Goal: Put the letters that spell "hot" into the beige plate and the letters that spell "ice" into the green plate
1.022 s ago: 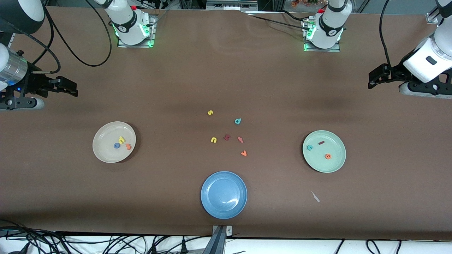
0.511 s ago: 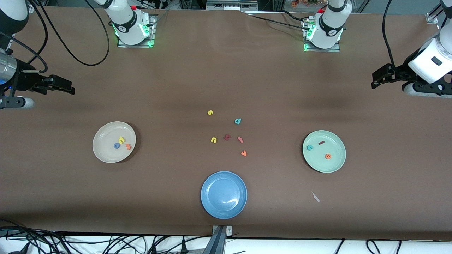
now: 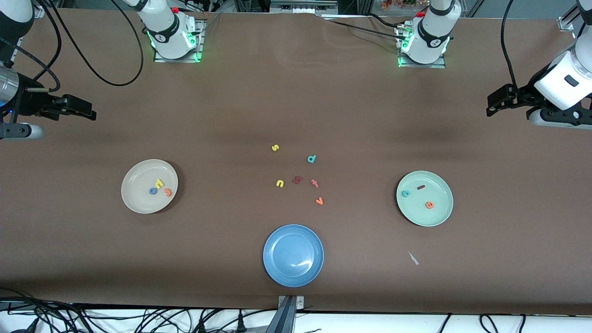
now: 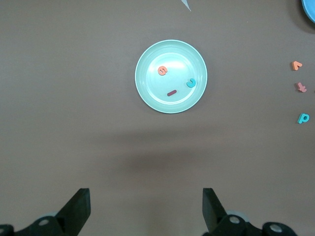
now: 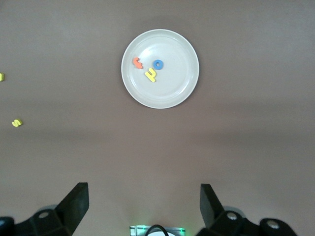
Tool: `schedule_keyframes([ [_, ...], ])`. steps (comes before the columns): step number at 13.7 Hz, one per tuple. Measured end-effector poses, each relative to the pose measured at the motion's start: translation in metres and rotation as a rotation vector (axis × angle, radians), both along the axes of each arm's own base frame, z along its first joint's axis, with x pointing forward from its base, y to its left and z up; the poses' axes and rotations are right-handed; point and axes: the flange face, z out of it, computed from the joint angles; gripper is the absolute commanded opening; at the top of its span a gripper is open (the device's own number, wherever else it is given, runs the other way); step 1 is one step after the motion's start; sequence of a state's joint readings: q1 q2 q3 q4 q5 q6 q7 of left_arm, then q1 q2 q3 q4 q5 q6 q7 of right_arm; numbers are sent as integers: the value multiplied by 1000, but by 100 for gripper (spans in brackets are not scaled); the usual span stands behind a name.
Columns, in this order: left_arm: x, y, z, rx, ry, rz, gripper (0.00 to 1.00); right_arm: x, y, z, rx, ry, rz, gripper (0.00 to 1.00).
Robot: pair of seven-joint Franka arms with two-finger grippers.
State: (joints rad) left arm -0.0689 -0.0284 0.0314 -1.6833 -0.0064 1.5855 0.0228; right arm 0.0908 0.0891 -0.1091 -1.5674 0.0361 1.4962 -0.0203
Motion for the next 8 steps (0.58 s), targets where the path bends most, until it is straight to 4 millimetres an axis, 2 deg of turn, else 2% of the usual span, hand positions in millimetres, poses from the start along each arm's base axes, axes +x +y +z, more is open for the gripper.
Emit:
schedule_keyframes([
  [4, 0, -1, 1, 0, 1, -2, 100, -2, -1, 2, -19, 4, 10, 100],
  [8, -1, -2, 2, 0, 4, -4, 100, -2, 8, 3, -40, 1, 34, 100],
])
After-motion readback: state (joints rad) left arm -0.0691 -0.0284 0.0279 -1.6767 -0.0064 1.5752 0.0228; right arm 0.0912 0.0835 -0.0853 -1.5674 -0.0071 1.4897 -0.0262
